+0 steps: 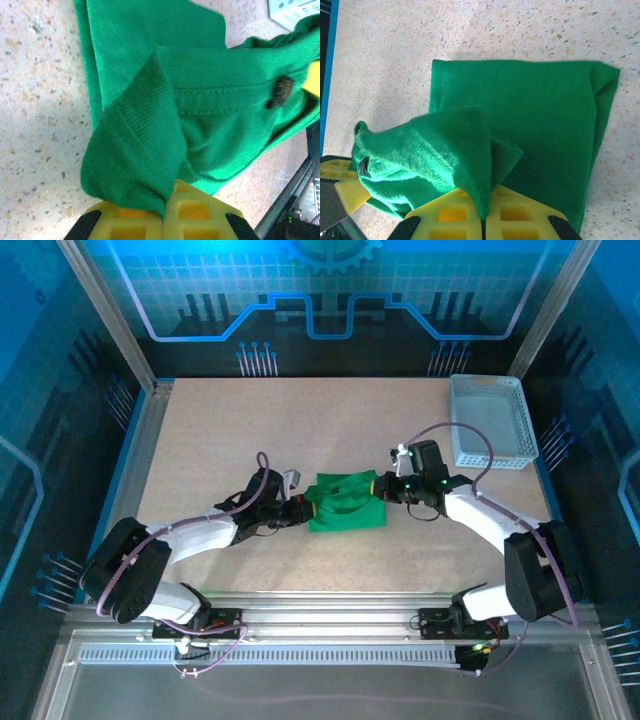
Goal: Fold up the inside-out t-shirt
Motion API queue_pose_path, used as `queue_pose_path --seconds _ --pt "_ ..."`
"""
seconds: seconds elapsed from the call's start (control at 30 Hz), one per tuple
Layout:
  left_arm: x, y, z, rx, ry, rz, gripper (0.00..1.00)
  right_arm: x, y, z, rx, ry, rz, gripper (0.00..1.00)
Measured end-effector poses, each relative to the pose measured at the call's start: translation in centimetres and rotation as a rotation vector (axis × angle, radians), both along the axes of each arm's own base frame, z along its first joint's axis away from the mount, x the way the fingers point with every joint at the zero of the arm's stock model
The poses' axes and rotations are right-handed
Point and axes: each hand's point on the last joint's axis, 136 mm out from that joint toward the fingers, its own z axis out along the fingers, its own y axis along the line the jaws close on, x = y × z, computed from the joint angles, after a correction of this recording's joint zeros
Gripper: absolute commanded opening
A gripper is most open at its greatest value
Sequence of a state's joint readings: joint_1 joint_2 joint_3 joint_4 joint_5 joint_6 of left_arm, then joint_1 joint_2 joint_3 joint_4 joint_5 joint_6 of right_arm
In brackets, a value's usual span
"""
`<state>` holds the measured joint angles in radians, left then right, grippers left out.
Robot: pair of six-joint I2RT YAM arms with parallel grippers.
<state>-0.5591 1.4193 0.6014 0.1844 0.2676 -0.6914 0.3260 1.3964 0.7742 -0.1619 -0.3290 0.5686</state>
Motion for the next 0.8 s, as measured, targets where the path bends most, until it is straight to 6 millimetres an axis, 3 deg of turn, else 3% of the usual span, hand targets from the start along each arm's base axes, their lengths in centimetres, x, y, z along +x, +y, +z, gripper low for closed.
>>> queue_pose_path --seconds 0.27,0.5,0.63,0.7,0.8 --pt "5.9 -0.6 0.5 0.036 -0.023 0.097 0.0 4.7 -0.5 -0.7 -0.094 -0.002 -0.082 0.0" --pt "9.0 -0.2 -0.8 0.124 -0.013 0.146 0.02 7.4 -0.8 -3.0 -0.171 0.03 -0.117 0.0" --pt "10.5 0.3 -2.7 0.173 0.041 0.169 0.12 8.3 -1.1 -4.5 -0.208 0.056 -0.135 0.0" --pt "10.9 0.6 -3.7 0.199 0.056 0.169 0.23 8.4 -1.3 -5.0 -0.223 0.068 -0.14 0.0" --pt "10.7 1.2 -4.5 0.232 0.084 0.17 0.33 8.4 -1.6 -5.6 -0.246 0.083 -0.149 0.17"
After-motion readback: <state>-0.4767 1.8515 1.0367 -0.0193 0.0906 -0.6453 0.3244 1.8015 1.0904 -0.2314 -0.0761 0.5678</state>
